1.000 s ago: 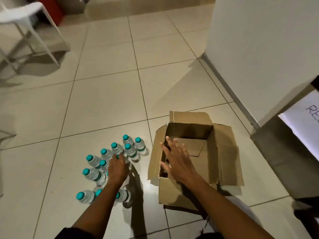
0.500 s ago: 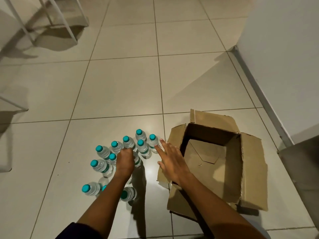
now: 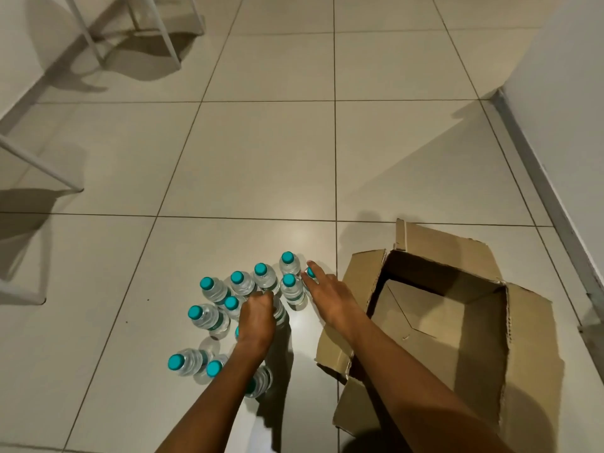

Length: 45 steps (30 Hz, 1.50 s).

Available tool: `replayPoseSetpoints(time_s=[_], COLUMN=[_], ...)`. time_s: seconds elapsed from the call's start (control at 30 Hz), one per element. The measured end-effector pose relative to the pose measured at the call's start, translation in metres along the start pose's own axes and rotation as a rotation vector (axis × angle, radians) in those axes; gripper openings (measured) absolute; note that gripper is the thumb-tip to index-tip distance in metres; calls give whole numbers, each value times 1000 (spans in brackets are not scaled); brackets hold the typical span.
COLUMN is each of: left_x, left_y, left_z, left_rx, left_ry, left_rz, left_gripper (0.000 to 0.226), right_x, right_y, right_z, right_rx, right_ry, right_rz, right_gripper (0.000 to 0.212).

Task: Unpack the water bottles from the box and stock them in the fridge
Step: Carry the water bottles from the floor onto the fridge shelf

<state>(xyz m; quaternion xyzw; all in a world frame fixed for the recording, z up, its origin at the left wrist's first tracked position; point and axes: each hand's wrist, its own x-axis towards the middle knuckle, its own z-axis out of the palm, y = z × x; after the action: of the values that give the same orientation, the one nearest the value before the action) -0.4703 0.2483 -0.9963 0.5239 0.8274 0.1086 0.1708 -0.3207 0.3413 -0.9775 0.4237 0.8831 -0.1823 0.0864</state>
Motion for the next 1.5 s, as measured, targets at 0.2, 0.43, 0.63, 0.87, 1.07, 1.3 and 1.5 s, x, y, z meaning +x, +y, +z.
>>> replayPoseSetpoints(time_s=[0.2,0.43,0.63,0.87,1.07,1.3,1.5], left_x=[1,1,-3,-19,-39,-24,-33], left_y=[1,-2,5,14,28,89,185], left_z=[2,1,-4,-18,-30,-74,-110], left_rx=[-20,-61,-116,-89,16,72,57], left_ry=[19,24,4,-37,-47,-48,8], left_rz=[5,42,28,-21,10,145,407], left_gripper=[16,11,11,12,12,15,27], right_x=[-11,-37,-68,-125,-174,-236,-302], right_y=[-3,21,33,54,80,104,120], right_z=[4,1,-30,-105,-155,-186,-205], right_rx=[-25,134,305,416,375,330,287], right_ry=[-8,21,141,328,428,533,577], right_rz=[58,93,102,67,104,208,340], right_gripper=[57,40,31,25,25,19,18])
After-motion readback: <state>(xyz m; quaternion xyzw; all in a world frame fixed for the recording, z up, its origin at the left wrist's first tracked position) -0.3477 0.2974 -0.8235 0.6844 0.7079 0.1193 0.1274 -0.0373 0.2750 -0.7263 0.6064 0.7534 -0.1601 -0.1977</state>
